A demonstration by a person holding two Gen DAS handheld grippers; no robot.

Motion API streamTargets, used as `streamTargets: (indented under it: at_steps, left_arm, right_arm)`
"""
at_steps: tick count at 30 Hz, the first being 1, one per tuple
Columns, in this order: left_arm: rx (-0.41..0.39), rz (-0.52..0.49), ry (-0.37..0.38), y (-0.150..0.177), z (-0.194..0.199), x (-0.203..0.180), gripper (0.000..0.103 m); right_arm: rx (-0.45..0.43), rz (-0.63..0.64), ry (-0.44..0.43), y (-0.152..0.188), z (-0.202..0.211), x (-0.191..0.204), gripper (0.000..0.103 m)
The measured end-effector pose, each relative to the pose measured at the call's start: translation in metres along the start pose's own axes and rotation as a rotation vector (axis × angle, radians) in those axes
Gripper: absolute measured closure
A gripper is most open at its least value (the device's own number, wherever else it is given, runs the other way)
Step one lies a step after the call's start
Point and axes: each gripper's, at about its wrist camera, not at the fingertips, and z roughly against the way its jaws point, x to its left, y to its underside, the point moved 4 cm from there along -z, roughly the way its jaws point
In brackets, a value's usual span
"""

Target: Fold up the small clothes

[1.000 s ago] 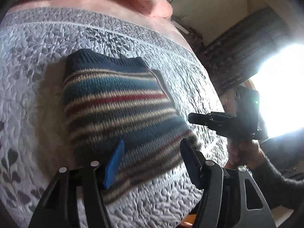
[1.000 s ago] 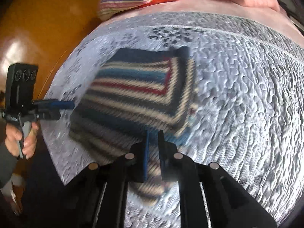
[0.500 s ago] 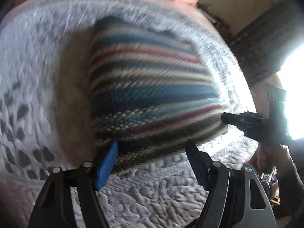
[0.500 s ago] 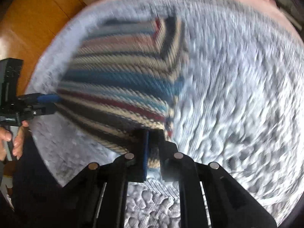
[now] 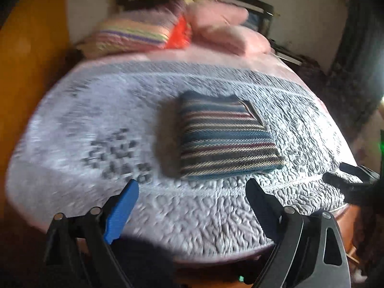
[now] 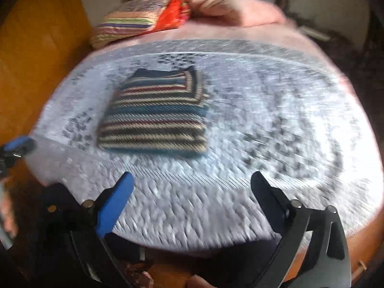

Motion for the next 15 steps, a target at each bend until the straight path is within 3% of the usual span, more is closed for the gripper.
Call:
streamTargets:
  at_steps: [2, 4, 10, 15]
  left_arm:
    - [-0.012, -0.008, 0.017, 0.006, 0.028, -0.004, 0.012]
    - [0.005, -0.031, -0.04, 0.013, 0.057, -0.011, 0.012]
    - [-0.013, -0.041, -0.003, 0.022, 0.118, -0.028, 0.012]
    - [-0.075, -0.057, -0.077, 0.019, 0.168, -0.034, 0.012]
  right_arm:
    - [0.005, 0.04, 0.134, 0.012, 0.031, 0.014, 0.003]
    - [0.035, 0.06, 0.19, 0.02, 0.053, 0.025, 0.003]
    - [-0.021, 0.04, 0.083, 0.028, 0.132, 0.042, 0.003]
    - [-0.149, 0.032, 0.086, 0.017, 0.201, 0.056, 0.003]
